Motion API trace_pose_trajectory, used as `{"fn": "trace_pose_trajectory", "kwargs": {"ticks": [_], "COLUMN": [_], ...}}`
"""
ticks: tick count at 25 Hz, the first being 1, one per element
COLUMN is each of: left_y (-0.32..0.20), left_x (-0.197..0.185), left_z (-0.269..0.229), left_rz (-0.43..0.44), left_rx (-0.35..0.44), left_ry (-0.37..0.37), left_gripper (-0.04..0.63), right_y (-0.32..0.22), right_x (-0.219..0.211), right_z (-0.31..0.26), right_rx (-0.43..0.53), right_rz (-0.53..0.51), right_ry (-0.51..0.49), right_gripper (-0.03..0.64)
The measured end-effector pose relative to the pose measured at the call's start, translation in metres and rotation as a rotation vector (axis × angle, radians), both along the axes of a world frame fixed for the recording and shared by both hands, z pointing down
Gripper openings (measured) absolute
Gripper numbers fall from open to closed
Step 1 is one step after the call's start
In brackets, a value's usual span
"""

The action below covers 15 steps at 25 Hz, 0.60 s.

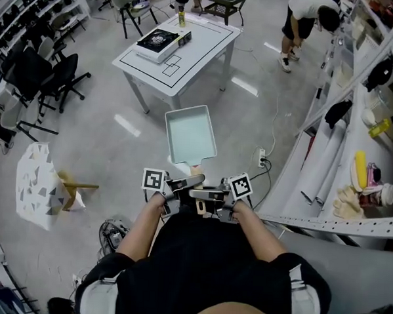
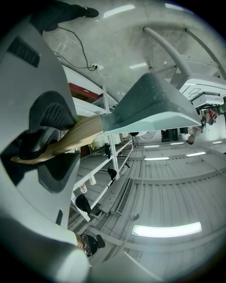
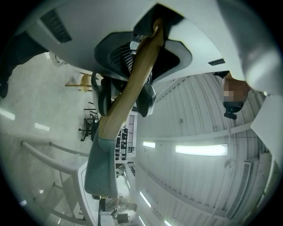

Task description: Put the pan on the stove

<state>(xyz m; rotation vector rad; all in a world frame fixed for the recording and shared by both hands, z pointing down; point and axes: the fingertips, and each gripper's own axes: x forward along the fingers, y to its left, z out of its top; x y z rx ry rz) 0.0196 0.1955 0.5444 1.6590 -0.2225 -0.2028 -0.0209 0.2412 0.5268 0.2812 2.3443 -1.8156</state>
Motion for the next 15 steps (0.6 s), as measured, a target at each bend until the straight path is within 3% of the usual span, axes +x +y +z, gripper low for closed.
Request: {"fn": "trace_pose_trajectory", "kwargs": {"ticks": [15], "left_y": [-0.164], "left_x": [-0.037], "left_z": [-0.008], "left_rz": [0.050], "left_rx": [-0.005], "left_ry": [0.009], "left_gripper": [0.164], "right_y": [-0.168], "right_x": [-0.039], "right_z": [-0.004], "right_rx": [0.021], "right_rz": [0.044], "right_ry": [0.060], "right_gripper": [0.138]}}
